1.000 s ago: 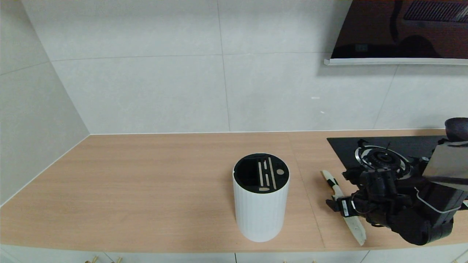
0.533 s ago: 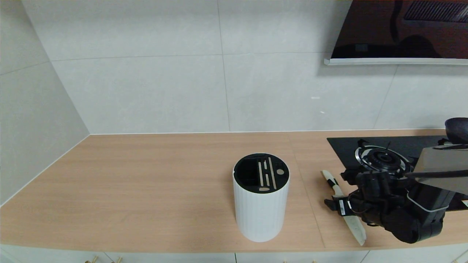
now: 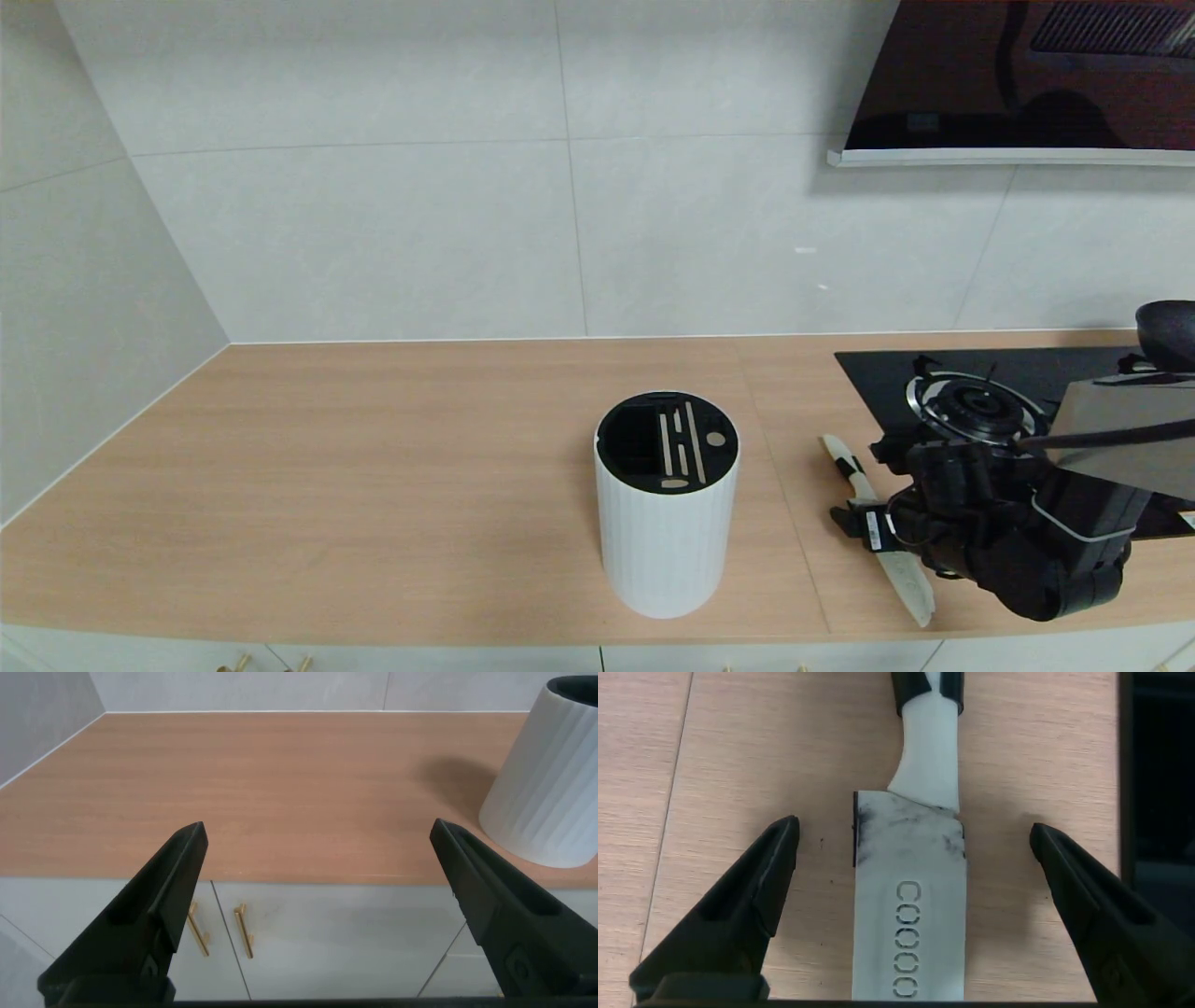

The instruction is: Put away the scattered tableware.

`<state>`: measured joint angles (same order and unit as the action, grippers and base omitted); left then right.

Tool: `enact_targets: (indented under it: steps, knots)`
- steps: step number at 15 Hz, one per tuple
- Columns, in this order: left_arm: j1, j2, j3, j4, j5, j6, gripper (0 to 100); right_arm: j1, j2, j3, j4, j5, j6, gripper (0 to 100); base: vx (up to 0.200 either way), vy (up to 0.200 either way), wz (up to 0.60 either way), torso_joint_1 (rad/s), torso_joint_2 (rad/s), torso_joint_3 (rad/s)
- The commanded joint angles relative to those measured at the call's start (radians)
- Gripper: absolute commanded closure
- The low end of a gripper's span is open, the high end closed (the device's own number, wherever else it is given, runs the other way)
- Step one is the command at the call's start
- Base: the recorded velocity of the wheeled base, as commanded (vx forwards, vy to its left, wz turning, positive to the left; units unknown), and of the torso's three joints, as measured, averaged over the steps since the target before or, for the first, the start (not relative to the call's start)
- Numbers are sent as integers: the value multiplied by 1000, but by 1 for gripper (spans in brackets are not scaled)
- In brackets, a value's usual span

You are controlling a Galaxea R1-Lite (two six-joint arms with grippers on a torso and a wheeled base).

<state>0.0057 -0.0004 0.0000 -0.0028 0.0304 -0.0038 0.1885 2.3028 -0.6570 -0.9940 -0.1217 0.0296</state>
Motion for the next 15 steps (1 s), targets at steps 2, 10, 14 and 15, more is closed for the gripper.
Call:
enact_targets:
  steps: [2,10,14,15]
  knots:
    - [0,0,0,0,0,-1,0,0,17,-7,3,-1,0,100,0,0,0,0,0,0]
    - [0,0,0,0,0,1,0,0,-26,5,3,-7,3,100,0,0,0,0,0,0]
    - [0,0,0,0,0,1,0,5,-189,53,5,-18,3,100,0,0,0,0,0,0]
    - [0,0,0,0,0,8,0,5,-270,80,5,-18,3,100,0,0,0,0,0,0]
